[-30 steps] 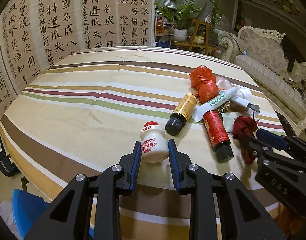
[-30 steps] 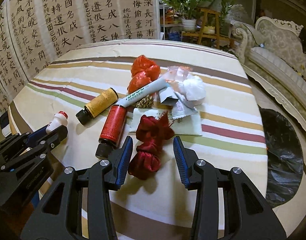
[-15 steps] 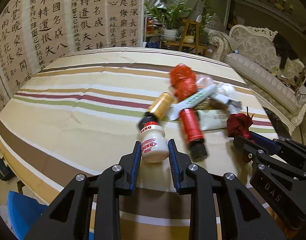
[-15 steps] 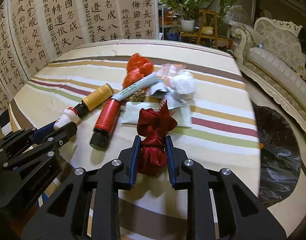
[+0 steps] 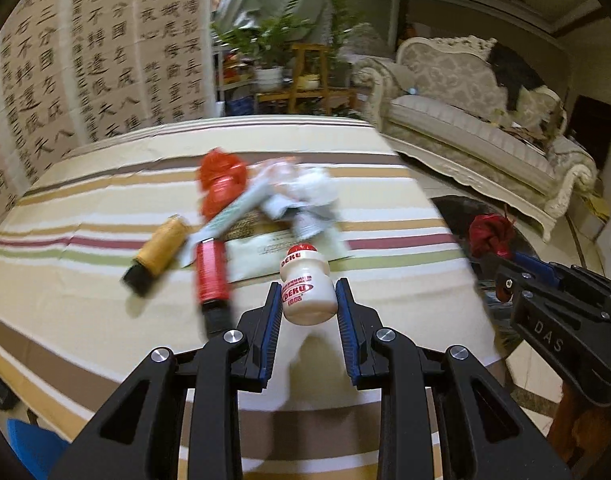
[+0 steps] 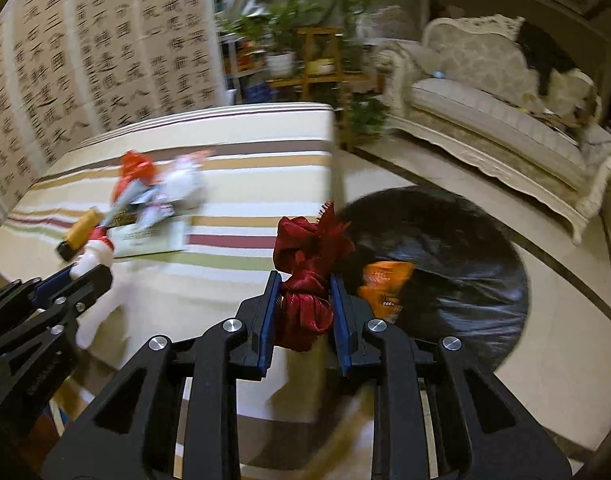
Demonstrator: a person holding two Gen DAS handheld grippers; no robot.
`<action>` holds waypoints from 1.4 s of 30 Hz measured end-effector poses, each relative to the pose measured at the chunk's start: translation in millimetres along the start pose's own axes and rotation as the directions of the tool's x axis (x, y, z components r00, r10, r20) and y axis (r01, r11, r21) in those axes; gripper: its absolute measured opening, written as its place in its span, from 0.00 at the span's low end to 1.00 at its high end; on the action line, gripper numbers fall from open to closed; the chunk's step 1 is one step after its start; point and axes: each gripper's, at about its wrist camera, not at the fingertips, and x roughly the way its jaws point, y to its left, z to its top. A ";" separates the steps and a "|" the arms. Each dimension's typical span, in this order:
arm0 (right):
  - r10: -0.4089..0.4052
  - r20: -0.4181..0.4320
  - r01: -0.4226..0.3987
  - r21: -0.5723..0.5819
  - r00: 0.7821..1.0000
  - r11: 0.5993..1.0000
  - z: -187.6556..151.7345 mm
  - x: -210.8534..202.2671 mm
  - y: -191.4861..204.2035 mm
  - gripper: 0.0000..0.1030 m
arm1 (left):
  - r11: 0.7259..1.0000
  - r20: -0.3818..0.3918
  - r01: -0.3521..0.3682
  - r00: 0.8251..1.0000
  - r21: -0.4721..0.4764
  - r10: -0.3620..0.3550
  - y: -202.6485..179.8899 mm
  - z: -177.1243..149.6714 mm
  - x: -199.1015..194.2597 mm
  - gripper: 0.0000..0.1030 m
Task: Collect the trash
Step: 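Carry the bottle and ribbon over the black bin and open both grippers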
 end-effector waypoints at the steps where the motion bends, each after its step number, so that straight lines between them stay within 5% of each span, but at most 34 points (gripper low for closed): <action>1: -0.008 0.002 0.008 0.007 1.000 1.000 -0.3 -0.3 -6.1 0.23 | 1.000 0.004 0.010 1.000 0.013 -0.010 -8.2 2.3 1.1 0.27; 16: -0.077 0.000 0.077 0.111 0.997 0.991 -4.8 10.9 -79.0 0.23 | 0.988 -0.011 0.074 0.997 0.134 -0.073 -98.1 18.7 35.0 0.27; 35: -0.083 -0.031 0.088 0.183 0.996 0.979 2.9 38.2 -121.8 0.24 | 0.976 -0.069 0.072 0.996 0.206 -0.059 -141.3 39.3 74.0 0.28; 39: -0.080 -0.042 0.086 0.198 0.996 0.976 3.2 42.4 -127.9 0.25 | 0.978 -0.093 0.075 0.994 0.196 -0.057 -139.6 40.4 78.5 0.41; 42: -0.086 -0.040 0.092 0.215 0.996 0.972 2.9 41.8 -131.8 0.38 | 0.980 -0.090 0.078 0.994 0.185 -0.062 -136.7 41.1 77.3 0.46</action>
